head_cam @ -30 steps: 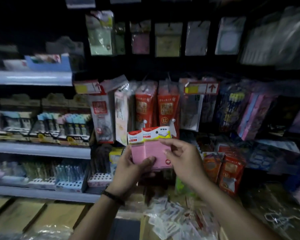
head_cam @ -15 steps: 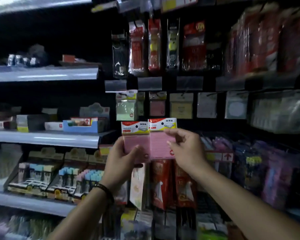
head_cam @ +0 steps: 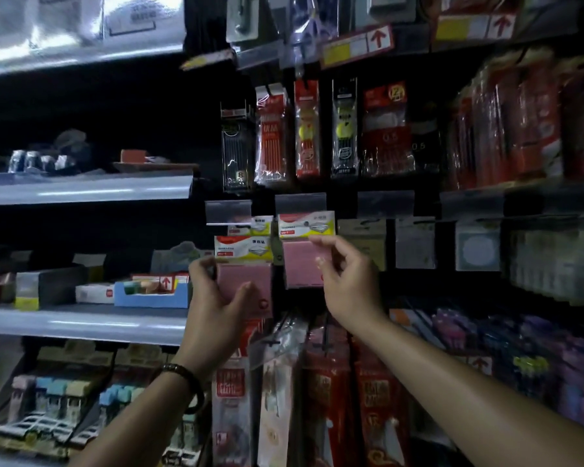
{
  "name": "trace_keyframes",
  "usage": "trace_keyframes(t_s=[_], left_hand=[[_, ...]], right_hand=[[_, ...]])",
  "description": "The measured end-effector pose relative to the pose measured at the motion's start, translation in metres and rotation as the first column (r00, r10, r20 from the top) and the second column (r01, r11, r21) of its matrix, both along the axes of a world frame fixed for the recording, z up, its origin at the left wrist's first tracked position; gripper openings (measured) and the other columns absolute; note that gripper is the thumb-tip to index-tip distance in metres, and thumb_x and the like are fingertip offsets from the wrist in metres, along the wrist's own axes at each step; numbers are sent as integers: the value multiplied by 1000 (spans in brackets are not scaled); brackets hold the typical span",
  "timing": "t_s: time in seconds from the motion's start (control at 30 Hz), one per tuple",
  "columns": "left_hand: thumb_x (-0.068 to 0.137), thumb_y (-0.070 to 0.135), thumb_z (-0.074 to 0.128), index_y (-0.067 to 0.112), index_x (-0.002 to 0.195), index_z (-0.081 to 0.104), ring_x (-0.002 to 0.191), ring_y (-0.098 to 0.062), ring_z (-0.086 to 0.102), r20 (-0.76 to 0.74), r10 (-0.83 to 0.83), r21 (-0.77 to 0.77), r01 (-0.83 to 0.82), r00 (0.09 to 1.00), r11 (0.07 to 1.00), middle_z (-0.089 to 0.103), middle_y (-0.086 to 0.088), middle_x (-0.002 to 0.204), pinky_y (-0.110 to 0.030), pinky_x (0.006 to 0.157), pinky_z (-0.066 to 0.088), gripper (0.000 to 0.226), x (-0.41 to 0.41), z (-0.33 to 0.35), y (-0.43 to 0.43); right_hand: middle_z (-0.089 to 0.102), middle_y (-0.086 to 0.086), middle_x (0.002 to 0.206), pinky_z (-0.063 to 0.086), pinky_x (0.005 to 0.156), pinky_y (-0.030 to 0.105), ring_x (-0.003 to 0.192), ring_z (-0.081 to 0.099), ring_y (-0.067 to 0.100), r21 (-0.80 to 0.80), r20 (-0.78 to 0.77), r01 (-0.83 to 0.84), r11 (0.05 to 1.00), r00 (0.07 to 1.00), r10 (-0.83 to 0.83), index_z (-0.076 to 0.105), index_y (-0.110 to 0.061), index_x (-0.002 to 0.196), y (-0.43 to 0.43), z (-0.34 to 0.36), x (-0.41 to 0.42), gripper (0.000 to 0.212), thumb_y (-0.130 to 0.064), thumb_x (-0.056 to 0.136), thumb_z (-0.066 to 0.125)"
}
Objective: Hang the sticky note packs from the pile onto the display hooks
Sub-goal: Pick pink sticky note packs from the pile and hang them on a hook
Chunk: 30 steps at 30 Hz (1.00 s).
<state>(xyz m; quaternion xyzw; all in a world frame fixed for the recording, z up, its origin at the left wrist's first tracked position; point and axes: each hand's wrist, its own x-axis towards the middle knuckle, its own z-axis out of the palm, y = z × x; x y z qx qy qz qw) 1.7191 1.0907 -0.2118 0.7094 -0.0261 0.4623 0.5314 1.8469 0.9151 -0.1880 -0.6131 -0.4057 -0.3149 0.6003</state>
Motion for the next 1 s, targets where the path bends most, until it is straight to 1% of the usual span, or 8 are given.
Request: trace_keyframes(t_s=[0.37,0.47,0.57,0.67,0.77,0.87,0.93,1.0], left_hand=[[103,5,64,25,137,22,94,-6,79,73,-48,7,48,996,999,72,-4,113,-18,74,62,57,7,15,0],[103,7,66,28,137,22,102,-16,80,71,-92,4,92,993,996,74,-11,121,-32,84,66,59,9,14,3],[103,8,65,31,137,23,105,-19,79,66,-116,-5,116,991,993,74,-12,123,-41,90,66,59,9,16,6],[103,8,65,32,136,24,106,-20,79,66,-122,-14,123,990,992,74,-12,122,-41,89,66,58,9,16,7],[104,8,65,32,135,26,105,-18,79,46,-117,-13,118,992,993,73,-10,123,-39,86,67,56,10,16,6],[104,9,64,33,127,35,103,-19,79,11,-141,-20,141,990,990,73,-8,124,-36,81,67,45,12,14,6],[105,7,62,32,124,39,102,-21,79,-8,-182,-58,181,983,982,73,-10,125,-36,79,66,39,13,14,7],[105,4,60,25,125,41,100,-20,79,-21,-200,-90,198,979,976,72,-11,124,-33,75,66,35,15,16,7]], right_hand=[[76,-2,124,41,61,5,60,53,-13,-8,-80,4,1000,997,-4,71,-26,136,16,21,18,44,0,101,67],[72,-9,136,38,51,6,56,49,-10,7,-94,-7,1000,996,8,70,-30,138,17,26,17,47,-2,102,66],[75,-13,98,33,43,13,43,38,1,-11,-119,8,1000,993,-10,70,-30,139,14,26,17,49,1,102,64],[46,-16,64,31,44,12,41,39,3,-81,-141,105,991,983,-116,69,-26,140,14,26,20,49,3,101,61],[51,-19,78,42,60,8,53,47,-5,-175,-158,160,972,969,-188,64,-27,147,19,34,26,51,0,103,61],[65,1,144,40,94,11,118,66,14,-307,-164,209,929,949,-268,54,-27,156,24,45,35,58,-5,103,64],[49,3,163,39,88,6,133,61,21,-387,-194,185,903,941,-276,48,-30,160,25,51,41,66,-10,101,68],[43,5,166,46,64,5,110,67,19,-486,-226,151,861,930,-290,37,-39,164,27,53,46,77,-15,99,70]])
